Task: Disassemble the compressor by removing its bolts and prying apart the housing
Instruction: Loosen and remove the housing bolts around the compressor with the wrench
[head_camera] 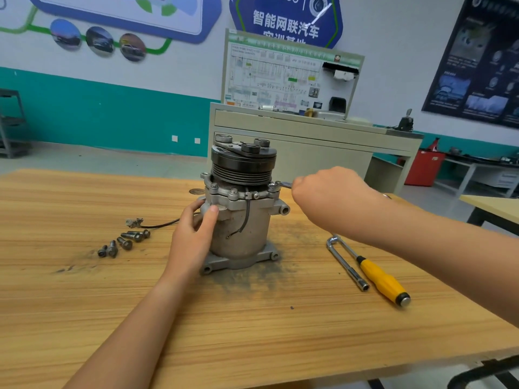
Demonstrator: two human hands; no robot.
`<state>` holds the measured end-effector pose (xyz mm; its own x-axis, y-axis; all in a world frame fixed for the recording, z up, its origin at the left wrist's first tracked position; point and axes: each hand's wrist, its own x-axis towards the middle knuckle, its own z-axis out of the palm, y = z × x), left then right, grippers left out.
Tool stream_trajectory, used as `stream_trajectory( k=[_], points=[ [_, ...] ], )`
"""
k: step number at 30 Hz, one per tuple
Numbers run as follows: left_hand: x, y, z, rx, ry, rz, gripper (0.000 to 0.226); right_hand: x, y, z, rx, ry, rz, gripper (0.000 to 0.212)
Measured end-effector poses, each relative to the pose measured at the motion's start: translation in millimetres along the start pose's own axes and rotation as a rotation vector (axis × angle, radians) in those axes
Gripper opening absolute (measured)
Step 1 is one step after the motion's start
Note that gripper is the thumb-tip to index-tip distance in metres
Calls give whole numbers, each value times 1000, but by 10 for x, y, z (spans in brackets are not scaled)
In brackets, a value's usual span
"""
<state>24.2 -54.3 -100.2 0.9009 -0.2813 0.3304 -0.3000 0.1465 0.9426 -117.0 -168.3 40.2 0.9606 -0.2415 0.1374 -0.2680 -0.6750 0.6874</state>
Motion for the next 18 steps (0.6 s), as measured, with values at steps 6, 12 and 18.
stream_trajectory(
  k=[6, 12, 18],
  points=[
    [10, -26, -2, 4, 5, 5, 43, -18, -11, -22, -34, -16, -22, 15],
    [7, -26, -4, 5, 0, 0, 44, 28, 14, -61, -70, -25, -53, 12],
    [19, -39, 5, 7, -3, 6, 43, 102, 216, -32, -50, -25, -123, 8]
  ],
)
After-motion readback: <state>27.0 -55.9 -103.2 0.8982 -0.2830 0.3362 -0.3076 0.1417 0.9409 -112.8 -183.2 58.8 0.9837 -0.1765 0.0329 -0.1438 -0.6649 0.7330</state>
